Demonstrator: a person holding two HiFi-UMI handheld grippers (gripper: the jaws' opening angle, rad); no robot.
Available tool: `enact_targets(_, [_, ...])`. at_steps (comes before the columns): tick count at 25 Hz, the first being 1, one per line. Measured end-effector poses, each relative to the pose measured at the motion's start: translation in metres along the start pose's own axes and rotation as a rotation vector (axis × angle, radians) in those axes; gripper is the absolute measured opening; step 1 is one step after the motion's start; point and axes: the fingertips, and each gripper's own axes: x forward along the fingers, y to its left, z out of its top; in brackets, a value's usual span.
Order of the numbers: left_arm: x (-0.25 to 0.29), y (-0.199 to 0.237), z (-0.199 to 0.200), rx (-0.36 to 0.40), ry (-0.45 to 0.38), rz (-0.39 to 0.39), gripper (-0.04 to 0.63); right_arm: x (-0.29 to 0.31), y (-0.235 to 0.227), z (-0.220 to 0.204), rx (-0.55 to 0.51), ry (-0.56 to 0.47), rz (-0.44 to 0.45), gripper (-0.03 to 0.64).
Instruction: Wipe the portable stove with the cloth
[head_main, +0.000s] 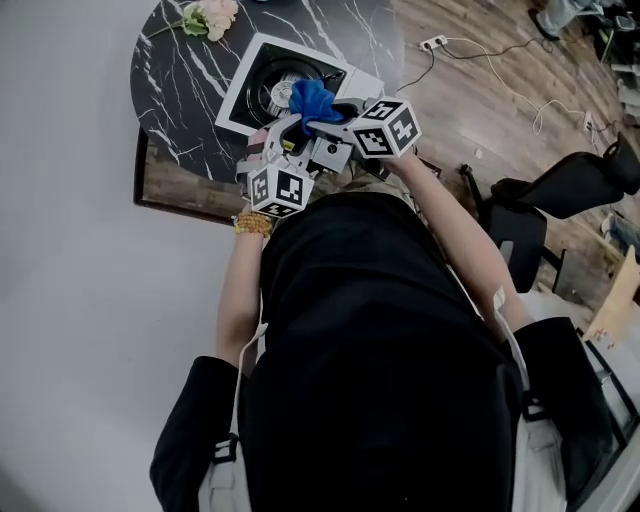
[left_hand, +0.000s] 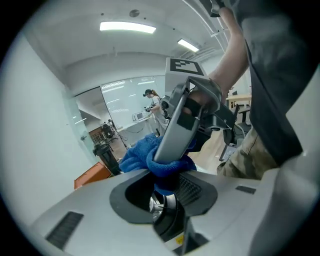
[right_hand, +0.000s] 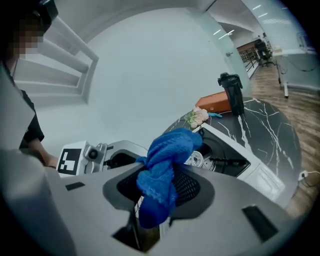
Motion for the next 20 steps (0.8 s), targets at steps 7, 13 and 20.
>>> enact_targets(7, [0.001,-0.008,-0.024,-0.302,0.044,-0.005,0.172,-0.032,-0.069,-0.002,-0.476,0.181,-0.223,0.077])
enact_targets(13, [0.015,-0.034,-0.074,-0.564,0.256,0.035,0.179,-0.017,-0.127,0.02,-1.052,0.616,-0.104,0.089])
enact_targets(20, [0.035,-0.038,-0.089,-0.759,0.33,0.111,0.179,0.019,-0.153,-0.021,-1.239,0.954,0.153,0.112])
